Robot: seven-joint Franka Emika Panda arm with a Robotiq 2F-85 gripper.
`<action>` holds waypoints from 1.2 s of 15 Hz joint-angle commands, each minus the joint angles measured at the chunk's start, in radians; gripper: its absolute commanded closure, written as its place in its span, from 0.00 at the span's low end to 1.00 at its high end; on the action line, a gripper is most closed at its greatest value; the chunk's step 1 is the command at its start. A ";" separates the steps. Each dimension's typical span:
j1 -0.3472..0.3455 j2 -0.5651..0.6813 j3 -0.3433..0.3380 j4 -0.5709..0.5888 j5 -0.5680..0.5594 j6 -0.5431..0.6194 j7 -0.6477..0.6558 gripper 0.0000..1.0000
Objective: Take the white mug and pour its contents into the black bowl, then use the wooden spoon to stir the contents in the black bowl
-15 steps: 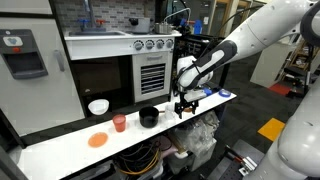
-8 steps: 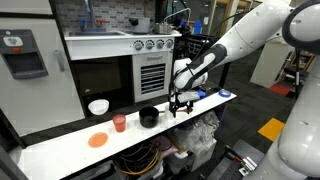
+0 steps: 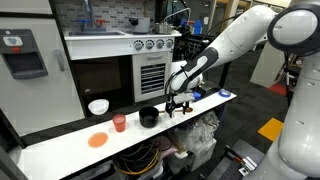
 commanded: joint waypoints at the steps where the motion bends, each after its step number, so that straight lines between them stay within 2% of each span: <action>1: 0.022 0.046 -0.012 0.030 0.003 0.022 -0.008 0.00; 18: 0.044 0.079 -0.029 0.023 -0.035 0.113 -0.004 0.00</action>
